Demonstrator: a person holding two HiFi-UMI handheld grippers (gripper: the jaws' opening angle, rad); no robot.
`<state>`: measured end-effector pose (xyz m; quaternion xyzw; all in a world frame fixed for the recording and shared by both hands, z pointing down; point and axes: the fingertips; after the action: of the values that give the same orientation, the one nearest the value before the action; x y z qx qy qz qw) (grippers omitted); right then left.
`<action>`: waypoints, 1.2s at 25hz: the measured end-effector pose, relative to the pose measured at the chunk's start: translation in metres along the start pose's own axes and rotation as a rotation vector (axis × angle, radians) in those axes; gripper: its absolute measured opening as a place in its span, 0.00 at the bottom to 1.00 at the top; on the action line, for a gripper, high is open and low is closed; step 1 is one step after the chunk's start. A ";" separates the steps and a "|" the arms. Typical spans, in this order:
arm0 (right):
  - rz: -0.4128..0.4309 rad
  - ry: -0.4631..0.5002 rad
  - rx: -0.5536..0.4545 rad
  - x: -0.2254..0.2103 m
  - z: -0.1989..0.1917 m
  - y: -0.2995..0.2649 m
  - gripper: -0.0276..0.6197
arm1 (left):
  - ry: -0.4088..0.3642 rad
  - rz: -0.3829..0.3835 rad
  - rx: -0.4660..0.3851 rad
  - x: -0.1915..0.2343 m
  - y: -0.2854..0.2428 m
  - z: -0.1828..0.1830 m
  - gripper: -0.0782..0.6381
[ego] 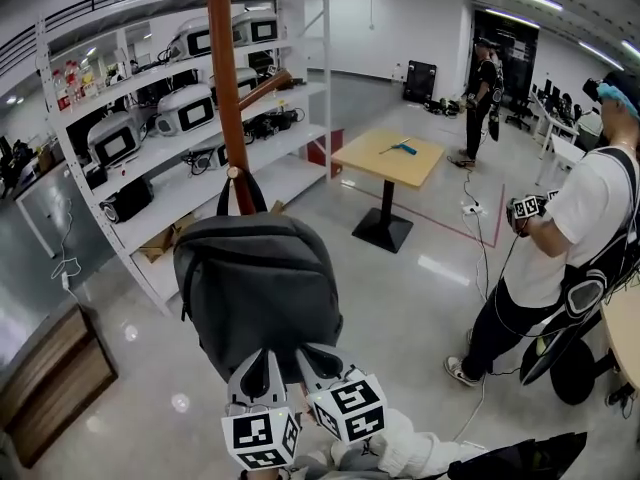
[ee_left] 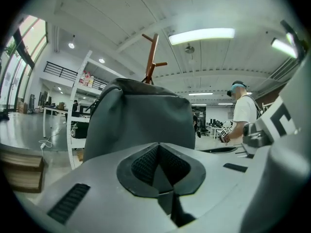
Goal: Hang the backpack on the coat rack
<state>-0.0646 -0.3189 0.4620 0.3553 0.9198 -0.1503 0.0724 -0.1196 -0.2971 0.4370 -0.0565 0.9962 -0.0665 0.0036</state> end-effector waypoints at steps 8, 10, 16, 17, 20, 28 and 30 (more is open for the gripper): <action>-0.007 -0.017 -0.003 0.006 -0.008 0.006 0.07 | -0.001 -0.004 0.018 -0.004 0.007 -0.004 0.11; -0.028 -0.025 -0.005 0.007 -0.010 0.011 0.07 | -0.004 -0.023 0.016 -0.008 0.010 -0.004 0.11; -0.100 -0.029 -0.024 0.019 -0.016 0.025 0.07 | -0.002 -0.071 0.013 -0.005 0.032 -0.008 0.11; -0.111 -0.032 -0.025 0.022 -0.018 0.028 0.07 | 0.003 -0.077 0.019 -0.003 0.036 -0.012 0.11; -0.131 -0.034 -0.020 0.029 -0.026 0.039 0.07 | 0.012 -0.086 0.045 0.002 0.047 -0.023 0.11; -0.118 -0.025 0.002 0.043 -0.039 0.049 0.07 | 0.026 -0.079 0.061 -0.001 0.069 -0.032 0.11; -0.114 -0.030 0.006 0.042 -0.040 0.052 0.07 | 0.030 -0.079 0.063 -0.003 0.071 -0.030 0.11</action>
<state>-0.0617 -0.2432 0.4779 0.3001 0.9369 -0.1621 0.0763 -0.1249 -0.2226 0.4577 -0.0945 0.9905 -0.0988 -0.0123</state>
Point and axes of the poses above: the fingertips, and each gripper's own axes: y backward along the fingers, x to its left, z out of its top, and after that the axes turned 6 degrees about -y, right-handed
